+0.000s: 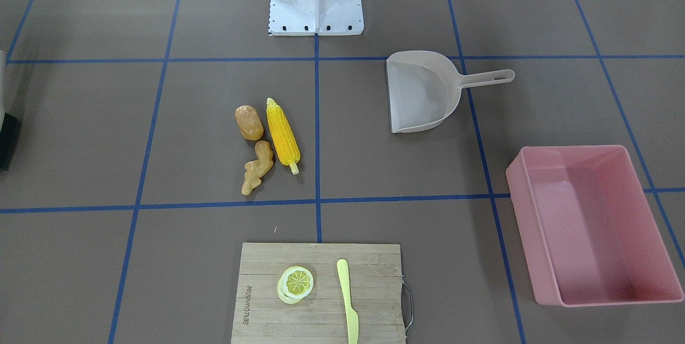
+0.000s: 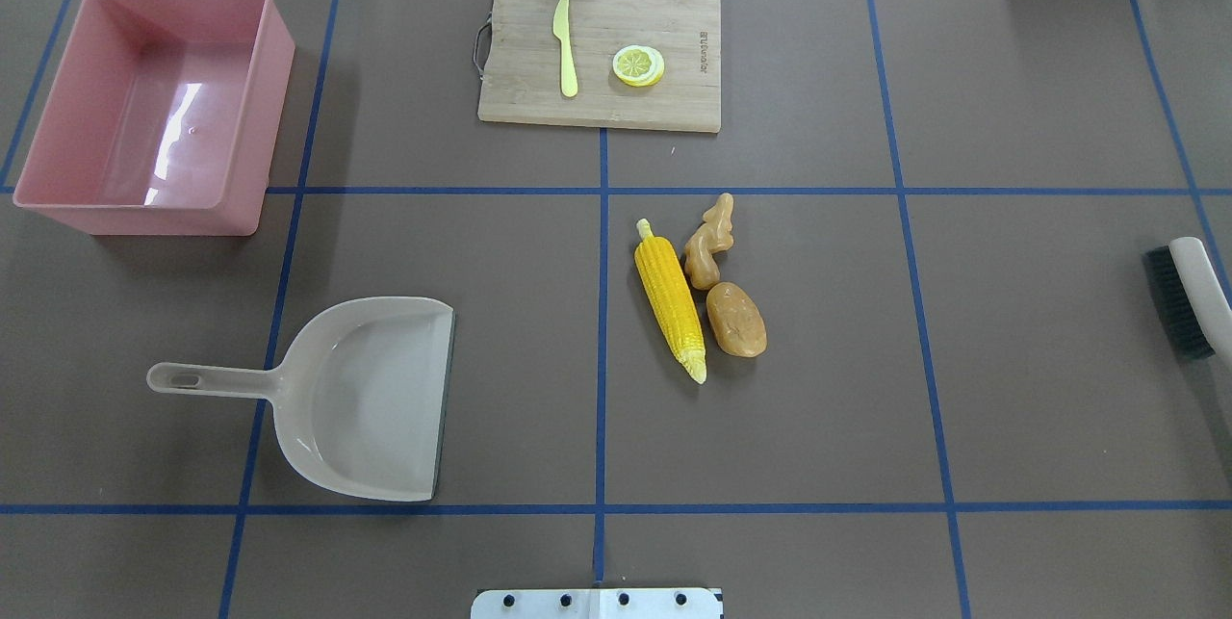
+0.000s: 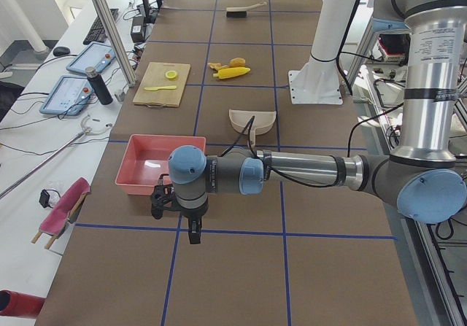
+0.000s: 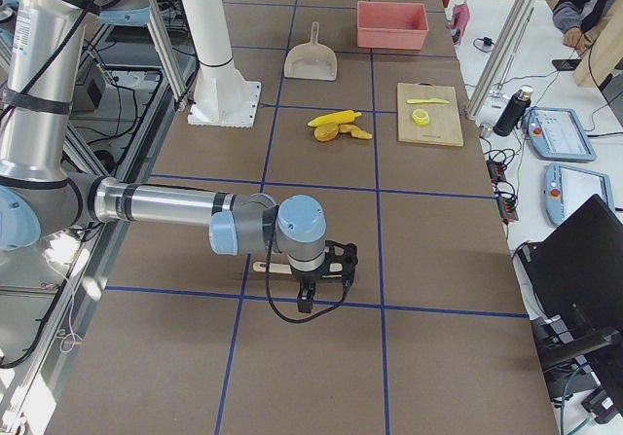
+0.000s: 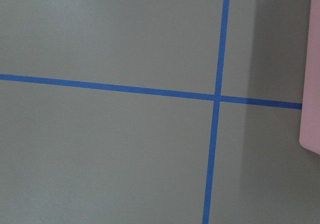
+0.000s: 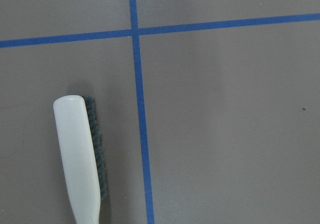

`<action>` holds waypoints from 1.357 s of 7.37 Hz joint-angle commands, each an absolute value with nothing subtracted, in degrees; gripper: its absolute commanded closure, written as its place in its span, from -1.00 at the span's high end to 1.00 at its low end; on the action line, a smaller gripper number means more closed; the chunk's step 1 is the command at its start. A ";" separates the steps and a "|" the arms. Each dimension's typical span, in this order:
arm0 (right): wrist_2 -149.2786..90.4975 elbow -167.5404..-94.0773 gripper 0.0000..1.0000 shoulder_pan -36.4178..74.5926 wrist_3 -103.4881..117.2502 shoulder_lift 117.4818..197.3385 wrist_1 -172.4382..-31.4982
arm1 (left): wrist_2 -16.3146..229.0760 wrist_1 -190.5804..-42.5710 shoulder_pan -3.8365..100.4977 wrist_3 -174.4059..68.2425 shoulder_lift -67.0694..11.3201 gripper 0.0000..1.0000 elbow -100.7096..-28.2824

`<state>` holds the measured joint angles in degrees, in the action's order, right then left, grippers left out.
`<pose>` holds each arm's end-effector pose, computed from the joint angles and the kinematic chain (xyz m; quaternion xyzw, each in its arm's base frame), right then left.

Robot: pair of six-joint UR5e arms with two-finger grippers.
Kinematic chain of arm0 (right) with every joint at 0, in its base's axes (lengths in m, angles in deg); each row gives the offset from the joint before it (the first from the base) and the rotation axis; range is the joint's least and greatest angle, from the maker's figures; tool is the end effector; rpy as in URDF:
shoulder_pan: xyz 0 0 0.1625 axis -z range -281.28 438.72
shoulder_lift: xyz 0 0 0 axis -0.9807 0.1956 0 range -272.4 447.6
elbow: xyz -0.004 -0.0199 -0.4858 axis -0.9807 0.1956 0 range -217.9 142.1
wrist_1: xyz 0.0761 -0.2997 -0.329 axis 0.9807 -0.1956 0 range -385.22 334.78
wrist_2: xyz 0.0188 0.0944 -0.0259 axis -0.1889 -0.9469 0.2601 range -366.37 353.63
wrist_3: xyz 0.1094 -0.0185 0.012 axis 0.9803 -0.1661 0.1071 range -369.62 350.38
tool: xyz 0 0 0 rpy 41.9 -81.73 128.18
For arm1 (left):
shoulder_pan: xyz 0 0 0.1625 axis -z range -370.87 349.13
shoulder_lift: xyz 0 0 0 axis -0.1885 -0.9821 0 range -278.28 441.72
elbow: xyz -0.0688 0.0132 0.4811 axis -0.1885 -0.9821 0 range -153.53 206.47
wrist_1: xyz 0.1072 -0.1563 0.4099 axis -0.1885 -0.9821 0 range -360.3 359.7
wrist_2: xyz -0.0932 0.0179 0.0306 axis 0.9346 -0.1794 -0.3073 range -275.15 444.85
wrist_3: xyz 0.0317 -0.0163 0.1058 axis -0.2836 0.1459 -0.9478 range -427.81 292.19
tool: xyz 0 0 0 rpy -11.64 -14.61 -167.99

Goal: Sweep and dump trash into bin

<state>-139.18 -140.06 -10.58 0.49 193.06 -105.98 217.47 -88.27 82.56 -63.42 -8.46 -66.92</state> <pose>0.0524 -0.4094 0.7271 0.0137 -0.3674 0.0574 0.9282 -0.0895 -0.5296 0.7012 0.0095 0.3635 -0.0586 0.9297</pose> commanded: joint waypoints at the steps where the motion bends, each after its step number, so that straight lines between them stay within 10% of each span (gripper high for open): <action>1: -138.91 -140.03 1.00 -10.58 0.49 193.07 -105.91 | 217.47 -88.27 82.56 -63.42 -8.46 0.97 -67.22; 10: -141.81 -144.69 1.00 6.98 7.87 198.78 -106.87 | 217.48 -88.19 82.56 -63.42 -8.37 0.97 -67.57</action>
<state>-141.78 -144.53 3.60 7.34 197.58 -106.62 217.52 -88.20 82.56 -63.42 -8.42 -67.42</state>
